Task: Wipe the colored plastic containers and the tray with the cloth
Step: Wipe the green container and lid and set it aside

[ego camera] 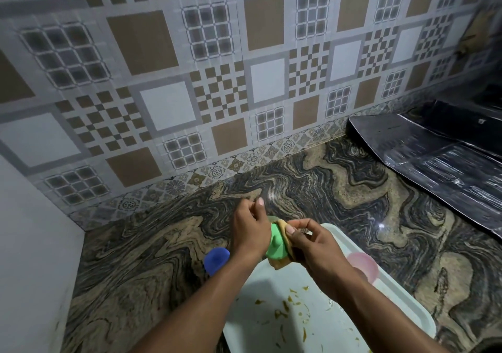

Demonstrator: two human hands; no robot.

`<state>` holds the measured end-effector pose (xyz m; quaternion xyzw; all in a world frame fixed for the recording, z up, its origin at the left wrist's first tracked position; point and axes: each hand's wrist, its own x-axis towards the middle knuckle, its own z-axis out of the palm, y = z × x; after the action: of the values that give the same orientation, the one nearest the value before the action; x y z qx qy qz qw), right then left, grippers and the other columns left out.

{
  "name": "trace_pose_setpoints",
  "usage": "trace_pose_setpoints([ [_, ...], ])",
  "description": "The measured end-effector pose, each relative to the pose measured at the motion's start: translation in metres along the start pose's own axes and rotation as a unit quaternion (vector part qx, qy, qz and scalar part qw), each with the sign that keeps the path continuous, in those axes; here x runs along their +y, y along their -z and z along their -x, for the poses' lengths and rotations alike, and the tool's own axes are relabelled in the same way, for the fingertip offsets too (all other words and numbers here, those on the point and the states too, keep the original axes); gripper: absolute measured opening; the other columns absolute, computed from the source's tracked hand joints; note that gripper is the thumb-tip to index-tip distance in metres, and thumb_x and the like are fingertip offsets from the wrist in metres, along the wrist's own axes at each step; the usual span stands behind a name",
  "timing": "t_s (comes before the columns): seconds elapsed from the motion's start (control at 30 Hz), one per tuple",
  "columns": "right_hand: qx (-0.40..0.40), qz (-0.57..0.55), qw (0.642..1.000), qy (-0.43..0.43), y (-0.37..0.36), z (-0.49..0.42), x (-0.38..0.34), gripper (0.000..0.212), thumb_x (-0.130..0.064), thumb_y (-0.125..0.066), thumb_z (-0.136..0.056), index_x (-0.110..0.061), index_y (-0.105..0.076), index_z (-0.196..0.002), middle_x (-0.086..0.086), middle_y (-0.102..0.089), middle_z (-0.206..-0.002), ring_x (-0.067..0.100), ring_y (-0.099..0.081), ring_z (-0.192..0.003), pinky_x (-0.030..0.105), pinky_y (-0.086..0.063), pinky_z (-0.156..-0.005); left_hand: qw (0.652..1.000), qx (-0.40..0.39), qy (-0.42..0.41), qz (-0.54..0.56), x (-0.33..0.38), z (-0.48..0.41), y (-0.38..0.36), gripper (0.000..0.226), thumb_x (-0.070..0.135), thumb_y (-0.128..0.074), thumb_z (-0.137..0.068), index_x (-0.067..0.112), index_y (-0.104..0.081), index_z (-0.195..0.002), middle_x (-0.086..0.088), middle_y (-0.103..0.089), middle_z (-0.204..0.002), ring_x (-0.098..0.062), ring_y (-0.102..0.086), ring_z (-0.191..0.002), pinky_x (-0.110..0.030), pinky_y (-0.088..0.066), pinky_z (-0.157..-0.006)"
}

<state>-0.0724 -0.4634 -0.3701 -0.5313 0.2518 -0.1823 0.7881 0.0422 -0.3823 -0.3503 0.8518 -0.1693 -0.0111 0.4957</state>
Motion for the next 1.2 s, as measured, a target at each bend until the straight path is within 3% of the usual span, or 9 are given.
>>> trace_pose_setpoints([
  [0.17,0.037,0.018,0.999,0.001,-0.002,-0.008,-0.010,0.011,-0.012,-0.065,-0.095,-0.002,-0.065,-0.096,0.020,-0.068,-0.079,0.026,-0.064,-0.066,0.038,-0.054,-0.061,0.986,-0.151,0.063,-0.026,-0.005,-0.002,-0.001,0.045,0.047,-0.049,-0.101,0.014,-0.054,-0.070,-0.005,-0.058,-0.072,-0.028,-0.057,-0.072,-0.035,-0.037,-0.061],
  [0.33,0.053,0.010,0.998,-0.018,-0.003,-0.016,-0.011,0.007,-0.012,-0.064,-0.095,-0.006,-0.066,-0.094,0.017,-0.063,-0.080,0.025,-0.058,-0.071,0.038,-0.047,-0.067,0.982,-0.158,-0.061,-0.080,-0.006,0.002,0.001,0.042,0.047,-0.045,-0.102,0.013,-0.052,-0.078,-0.003,-0.057,-0.071,-0.030,-0.058,-0.074,-0.041,-0.045,-0.064],
  [0.53,0.023,-0.062,0.998,0.003,-0.009,-0.010,-0.003,0.014,-0.014,-0.059,-0.098,-0.001,-0.061,-0.104,0.023,-0.061,-0.088,0.032,-0.058,-0.077,0.048,-0.055,-0.068,0.992,0.015,-0.111,0.059,0.002,0.006,-0.006,0.024,0.027,-0.053,-0.102,0.016,-0.046,-0.083,0.010,-0.051,-0.067,-0.005,-0.049,-0.060,-0.030,-0.038,-0.058],
  [0.63,0.031,-0.068,0.997,0.013,-0.009,-0.007,0.001,0.017,-0.015,-0.063,-0.096,-0.004,-0.061,-0.110,0.025,-0.062,-0.095,0.032,-0.058,-0.083,0.052,-0.053,-0.079,0.989,0.086,-0.059,0.103,0.003,0.006,-0.008,0.017,0.024,-0.052,-0.103,0.016,-0.050,-0.088,0.009,-0.055,-0.072,-0.002,-0.051,-0.062,-0.011,-0.033,-0.053],
  [0.77,0.033,-0.079,0.996,-0.002,-0.010,-0.005,0.003,0.021,-0.014,-0.066,-0.093,-0.006,-0.061,-0.112,0.027,-0.062,-0.096,0.033,-0.058,-0.084,0.057,-0.051,-0.083,0.975,0.132,0.072,0.162,0.010,0.009,-0.008,0.017,0.022,-0.048,-0.105,0.012,-0.052,-0.091,0.011,-0.052,-0.072,0.001,-0.048,-0.063,-0.017,-0.031,-0.053],
  [0.93,0.039,-0.035,0.999,-0.010,-0.006,-0.016,-0.024,0.007,-0.009,-0.058,-0.098,-0.005,-0.062,-0.102,0.016,-0.064,-0.081,0.023,-0.061,-0.063,0.032,-0.052,-0.050,0.982,-0.088,0.105,0.132,-0.001,0.008,-0.011,0.042,0.054,-0.051,-0.098,0.017,-0.061,-0.081,-0.005,-0.065,-0.073,-0.024,-0.064,-0.062,-0.033,-0.046,-0.043],
  [1.03,0.003,0.026,1.000,-0.012,-0.004,-0.020,-0.039,0.008,-0.011,-0.056,-0.100,-0.005,-0.062,-0.102,0.011,-0.063,-0.078,0.019,-0.062,-0.062,0.035,-0.055,-0.056,0.982,-0.168,0.061,0.063,0.011,-0.010,-0.004,0.047,0.056,-0.050,-0.098,0.013,-0.063,-0.082,-0.008,-0.066,-0.075,-0.028,-0.067,-0.065,-0.033,-0.050,-0.045],
  [1.1,-0.001,0.038,0.999,-0.002,-0.007,-0.021,-0.038,0.013,-0.013,-0.056,-0.101,-0.003,-0.062,-0.106,0.013,-0.064,-0.080,0.018,-0.063,-0.064,0.036,-0.057,-0.058,0.992,-0.121,0.015,0.015,0.024,-0.019,0.001,0.038,0.046,-0.050,-0.101,0.013,-0.062,-0.086,-0.003,-0.066,-0.080,-0.025,-0.066,-0.075,-0.036,-0.052,-0.062],
  [1.2,0.024,-0.031,0.999,0.013,-0.017,-0.018,-0.025,0.021,-0.017,-0.057,-0.100,-0.001,-0.061,-0.114,0.023,-0.069,-0.093,0.030,-0.065,-0.075,0.042,-0.058,-0.064,0.996,0.038,0.004,0.083,0.033,-0.015,-0.003,0.027,0.034,-0.050,-0.103,0.012,-0.056,-0.089,0.005,-0.061,-0.077,-0.016,-0.059,-0.071,-0.026,-0.044,-0.057],
])
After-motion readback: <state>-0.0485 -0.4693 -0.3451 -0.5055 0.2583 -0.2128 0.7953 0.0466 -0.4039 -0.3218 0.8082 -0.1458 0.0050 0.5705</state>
